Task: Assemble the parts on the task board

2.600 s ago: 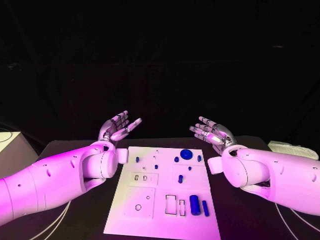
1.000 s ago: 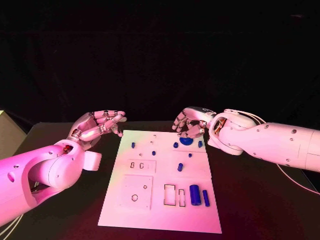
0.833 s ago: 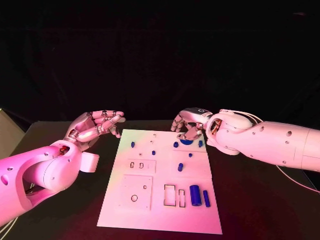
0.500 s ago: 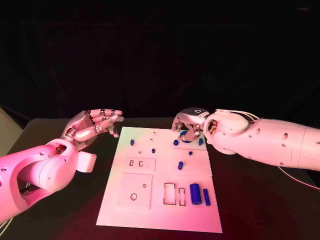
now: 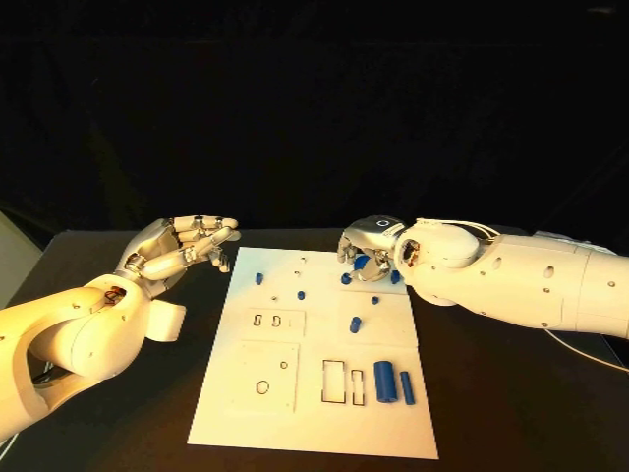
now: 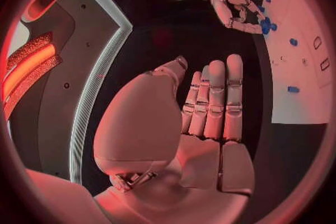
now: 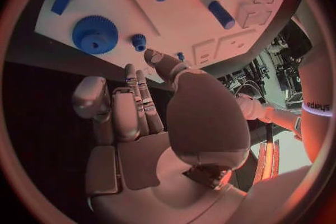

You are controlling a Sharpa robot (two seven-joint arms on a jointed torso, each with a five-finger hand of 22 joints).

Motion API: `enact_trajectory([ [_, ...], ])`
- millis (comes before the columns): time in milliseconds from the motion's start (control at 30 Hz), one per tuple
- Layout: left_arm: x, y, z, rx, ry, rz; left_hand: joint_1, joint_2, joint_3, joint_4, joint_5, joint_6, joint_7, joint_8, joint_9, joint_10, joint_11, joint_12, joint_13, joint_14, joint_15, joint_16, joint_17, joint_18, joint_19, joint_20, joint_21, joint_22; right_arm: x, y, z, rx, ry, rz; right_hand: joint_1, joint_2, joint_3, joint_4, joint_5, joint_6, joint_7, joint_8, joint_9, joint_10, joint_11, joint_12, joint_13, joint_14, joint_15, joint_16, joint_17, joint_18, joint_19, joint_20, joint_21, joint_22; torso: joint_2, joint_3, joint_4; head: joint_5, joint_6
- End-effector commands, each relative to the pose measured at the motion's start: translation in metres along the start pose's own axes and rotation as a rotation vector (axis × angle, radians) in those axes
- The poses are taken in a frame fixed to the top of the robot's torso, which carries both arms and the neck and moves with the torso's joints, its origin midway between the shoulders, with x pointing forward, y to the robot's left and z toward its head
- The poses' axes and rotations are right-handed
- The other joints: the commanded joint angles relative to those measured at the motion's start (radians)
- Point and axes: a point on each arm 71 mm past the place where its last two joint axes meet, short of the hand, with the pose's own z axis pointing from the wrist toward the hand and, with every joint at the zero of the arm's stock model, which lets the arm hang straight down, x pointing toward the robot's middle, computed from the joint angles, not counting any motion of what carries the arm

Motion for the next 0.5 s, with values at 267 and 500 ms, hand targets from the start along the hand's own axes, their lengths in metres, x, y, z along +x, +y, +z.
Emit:
enact_trajectory([
  [267, 0.0017, -0.0024, 0.0006, 0.009, 0.014, 0.001, -0.001, -0.007, 0.007, -0.001, -0.002, -0.009, -0.002, -0.004, 0.000, -0.009, 0.001, -0.005, -0.001, 0.000, 0.001, 0.005, 0.001, 0.012, -0.005, 0.000, 0.006, 0.002, 0.0119, 0.0008, 0.0022, 0.007, 0.048, -0.020, 0.006, -0.001, 0.005, 0.010, 0.007, -0.001, 0.004, -0.003, 0.003, 0.000, 0.000, 0.000, 0.001, 0.037, 0.003, 0.007, -0.001, -0.007, 0.000, -0.001, -0.004, -0.007, 0.013, -0.0019, 0.0075, -0.004, 0.004],
  [500, 0.0013, -0.0025, 0.0005, 0.009, 0.013, 0.001, -0.002, -0.007, 0.008, -0.001, -0.002, -0.010, -0.001, -0.004, 0.000, -0.010, 0.002, -0.005, -0.001, -0.001, 0.002, 0.005, 0.001, 0.012, -0.007, 0.000, 0.008, 0.003, 0.0147, 0.0015, 0.0032, 0.006, 0.053, -0.018, 0.010, 0.003, 0.011, 0.013, 0.009, 0.003, 0.004, -0.001, 0.005, 0.003, 0.000, 0.001, 0.001, 0.036, 0.003, 0.012, 0.002, -0.007, 0.001, -0.001, -0.003, -0.005, 0.021, -0.0030, 0.0093, -0.006, 0.009],
])
